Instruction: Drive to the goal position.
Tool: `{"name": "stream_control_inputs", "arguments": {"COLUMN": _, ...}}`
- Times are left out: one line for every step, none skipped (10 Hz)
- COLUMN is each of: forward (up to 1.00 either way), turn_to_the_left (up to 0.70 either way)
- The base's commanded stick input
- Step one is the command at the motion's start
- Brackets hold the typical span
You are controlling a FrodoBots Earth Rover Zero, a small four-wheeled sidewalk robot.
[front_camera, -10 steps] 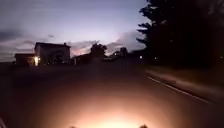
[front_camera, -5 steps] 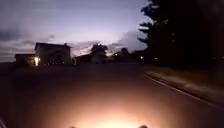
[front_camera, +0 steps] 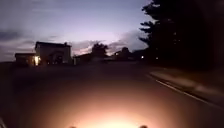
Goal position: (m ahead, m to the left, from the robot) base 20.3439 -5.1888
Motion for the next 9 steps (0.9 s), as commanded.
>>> {"name": "stream_control_inputs", "arguments": {"forward": 0.7, "turn_to_the_left": 0.0}}
{"name": "stream_control_inputs", "arguments": {"forward": 0.7, "turn_to_the_left": 0.0}}
{"name": "stream_control_inputs", "arguments": {"forward": 0.7, "turn_to_the_left": 0.0}}
{"name": "stream_control_inputs", "arguments": {"forward": 0.7, "turn_to_the_left": 0.0}}
{"name": "stream_control_inputs", "arguments": {"forward": 0.7, "turn_to_the_left": -0.02}}
{"name": "stream_control_inputs", "arguments": {"forward": 0.7, "turn_to_the_left": -0.25}}
{"name": "stream_control_inputs", "arguments": {"forward": 0.7, "turn_to_the_left": -0.35}}
{"name": "stream_control_inputs", "arguments": {"forward": 0.7, "turn_to_the_left": -0.35}}
{"name": "stream_control_inputs", "arguments": {"forward": 0.7, "turn_to_the_left": -0.35}}
